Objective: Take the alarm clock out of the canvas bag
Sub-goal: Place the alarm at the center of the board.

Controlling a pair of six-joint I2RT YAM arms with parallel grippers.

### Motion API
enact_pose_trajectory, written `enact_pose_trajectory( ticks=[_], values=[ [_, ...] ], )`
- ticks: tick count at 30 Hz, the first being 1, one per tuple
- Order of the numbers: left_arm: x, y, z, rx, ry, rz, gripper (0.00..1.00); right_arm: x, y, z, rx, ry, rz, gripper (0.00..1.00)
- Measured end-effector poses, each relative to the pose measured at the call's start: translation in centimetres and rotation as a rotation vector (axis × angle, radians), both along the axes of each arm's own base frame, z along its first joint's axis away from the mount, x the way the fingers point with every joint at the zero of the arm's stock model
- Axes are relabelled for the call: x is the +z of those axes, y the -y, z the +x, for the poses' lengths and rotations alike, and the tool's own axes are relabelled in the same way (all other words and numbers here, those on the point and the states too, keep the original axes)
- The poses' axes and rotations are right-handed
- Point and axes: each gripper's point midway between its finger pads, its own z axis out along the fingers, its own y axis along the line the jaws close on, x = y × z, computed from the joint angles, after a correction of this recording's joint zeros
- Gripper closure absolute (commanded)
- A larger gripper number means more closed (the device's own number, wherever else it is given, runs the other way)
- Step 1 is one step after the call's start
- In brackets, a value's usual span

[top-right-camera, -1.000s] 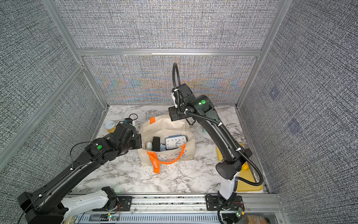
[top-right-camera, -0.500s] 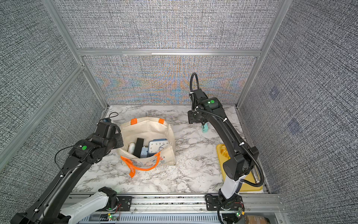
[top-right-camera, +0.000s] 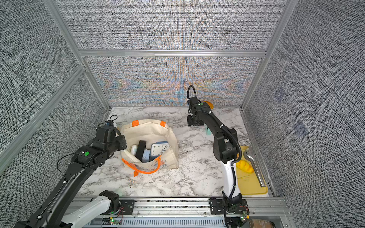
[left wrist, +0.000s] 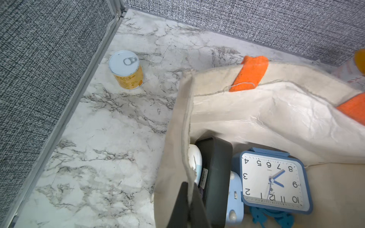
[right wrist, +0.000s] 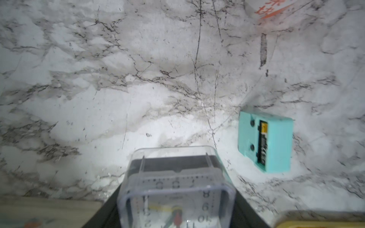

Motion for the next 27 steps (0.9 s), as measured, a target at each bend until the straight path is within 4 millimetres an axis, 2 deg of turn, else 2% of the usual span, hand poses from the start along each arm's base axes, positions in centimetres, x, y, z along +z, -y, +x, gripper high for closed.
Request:
enact_pose_trajectory(
  ticks=[7, 13, 20, 27],
  values=[
    [0.1, 0.8, 0.2, -0.044, 0.008, -0.018, 1.0, -3.8, 0.9, 3.8, -0.04, 0.013, -0.048, 0.37],
    [-0.2, 1.6, 1.1, -0.062, 0.013, -0.036, 1.0, -6.0, 2.1, 4.9, -0.052, 0.003, -0.084, 0.37],
    [-0.3, 2.0, 1.5, -0.074, 0.023, -0.05, 1.0, -7.2, 3.0, 6.3, -0.056, 0.014, -0.096, 0.36],
    [-0.3, 2.3, 1.6, -0.084, 0.022, -0.06, 1.0, -7.5, 2.8, 7.6, -0.06, 0.038, -0.081, 0.34]
  ],
)
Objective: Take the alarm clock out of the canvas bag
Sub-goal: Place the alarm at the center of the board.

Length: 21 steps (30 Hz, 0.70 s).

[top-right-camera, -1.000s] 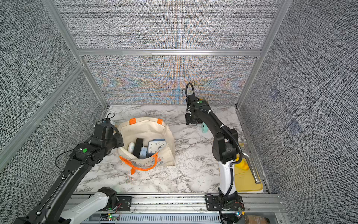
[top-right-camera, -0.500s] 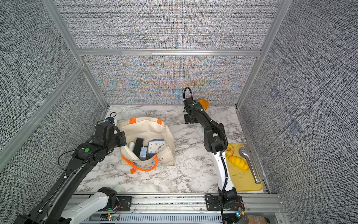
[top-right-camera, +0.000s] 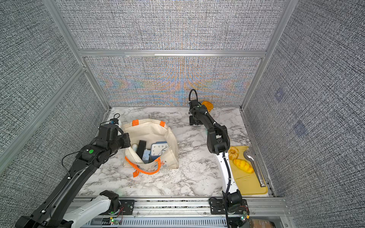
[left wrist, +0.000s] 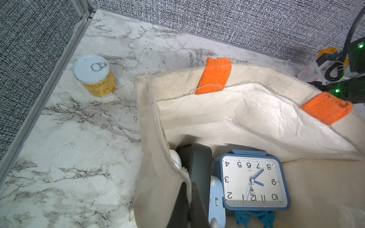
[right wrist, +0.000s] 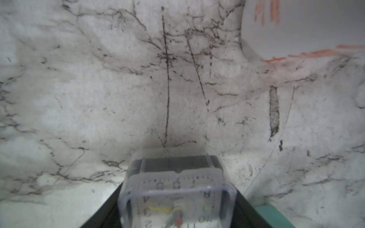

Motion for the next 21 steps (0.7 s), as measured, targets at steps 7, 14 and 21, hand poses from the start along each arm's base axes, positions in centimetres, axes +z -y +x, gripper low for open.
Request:
enact_pose_trajectory(
  ticks=[7, 14, 21],
  values=[
    [-0.1, 0.3, 0.3, -0.01, 0.001, -0.001, 1.0, -0.7, 0.2, 0.6, -0.006, 0.0, 0.003, 0.31],
    [0.1, 0.3, 0.2, -0.014, 0.006, -0.003, 1.0, -0.9, 0.2, 0.5, -0.003, -0.006, 0.0, 0.17],
    [0.0, 0.9, 0.1, -0.056, 0.007, -0.014, 1.0, 3.3, -0.1, 0.6, 0.01, 0.053, 0.015, 0.1]
  ],
)
